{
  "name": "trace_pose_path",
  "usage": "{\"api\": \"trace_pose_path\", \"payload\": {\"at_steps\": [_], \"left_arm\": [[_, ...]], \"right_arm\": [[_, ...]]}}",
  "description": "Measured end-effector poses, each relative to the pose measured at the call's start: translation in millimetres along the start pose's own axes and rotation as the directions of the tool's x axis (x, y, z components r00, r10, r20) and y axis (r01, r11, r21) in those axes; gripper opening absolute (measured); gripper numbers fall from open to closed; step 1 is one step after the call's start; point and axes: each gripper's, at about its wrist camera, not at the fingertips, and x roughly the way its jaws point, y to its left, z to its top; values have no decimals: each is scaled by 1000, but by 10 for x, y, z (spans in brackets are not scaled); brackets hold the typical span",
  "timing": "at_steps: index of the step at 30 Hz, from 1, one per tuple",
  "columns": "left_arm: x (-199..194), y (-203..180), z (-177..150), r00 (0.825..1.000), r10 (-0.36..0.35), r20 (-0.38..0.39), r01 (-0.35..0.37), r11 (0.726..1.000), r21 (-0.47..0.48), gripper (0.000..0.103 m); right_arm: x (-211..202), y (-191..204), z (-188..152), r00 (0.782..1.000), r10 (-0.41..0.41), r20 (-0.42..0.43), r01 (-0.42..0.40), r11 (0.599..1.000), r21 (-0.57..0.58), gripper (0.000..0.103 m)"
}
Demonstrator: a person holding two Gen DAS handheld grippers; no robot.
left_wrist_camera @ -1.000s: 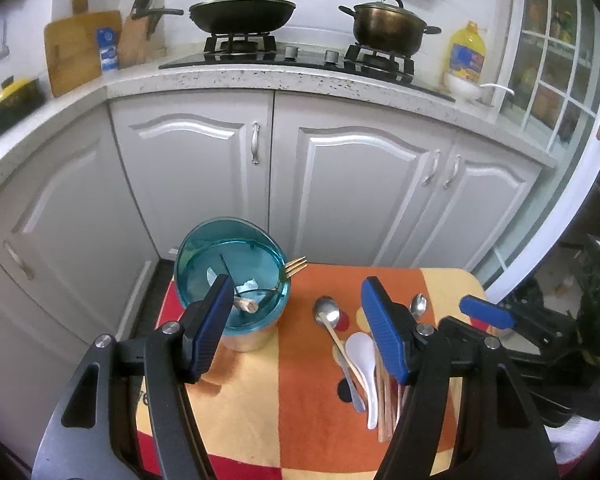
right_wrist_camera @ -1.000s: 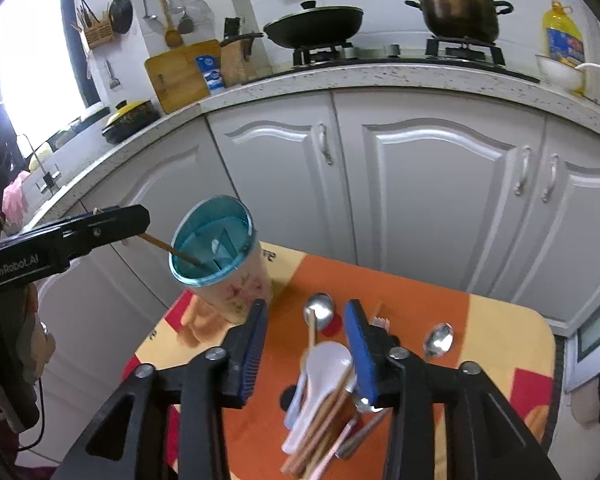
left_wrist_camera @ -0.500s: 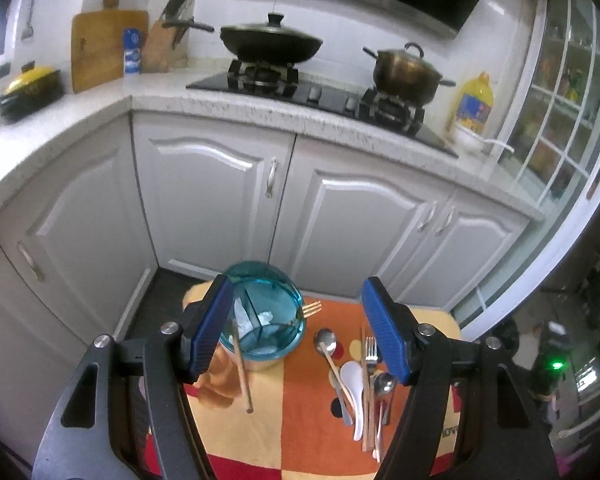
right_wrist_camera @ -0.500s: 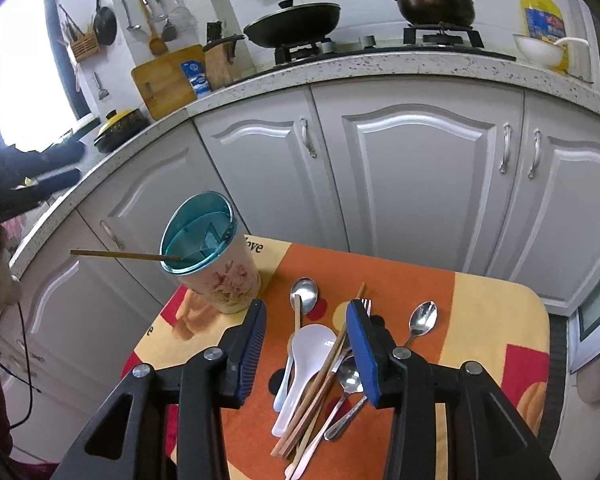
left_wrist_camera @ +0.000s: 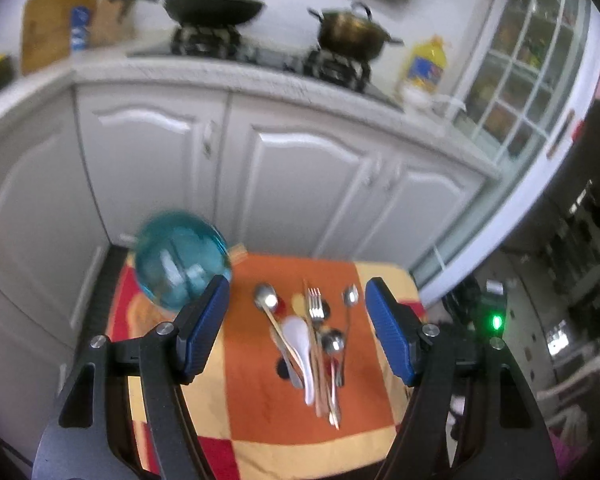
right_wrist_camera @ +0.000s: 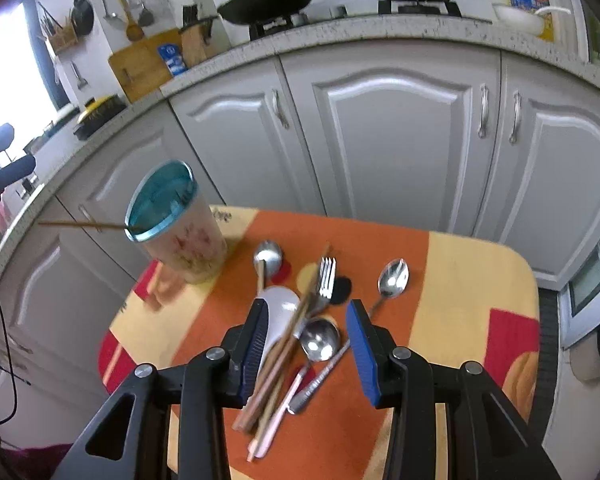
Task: Organize utensils
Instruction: 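Move both tools back over the remaining utensils on the cloth, then grasp the white ceramic spoon with the left tool while the right tool grasps a steel spoon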
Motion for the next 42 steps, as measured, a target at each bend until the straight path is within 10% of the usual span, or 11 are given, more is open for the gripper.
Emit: {"api": "trace_pose_path", "payload": {"at_steps": [20,42], "left_arm": [[1494,-74,-826,977,33,-211,-26,999,32,67],[1905,32,-851,958,73,-276,-64,997,43,67]], "right_arm": [[634,-431,-144,994,-1,-109,14,993,113,28],[782,-611,-153,990,-9,-140,32,987,159,28]]}}
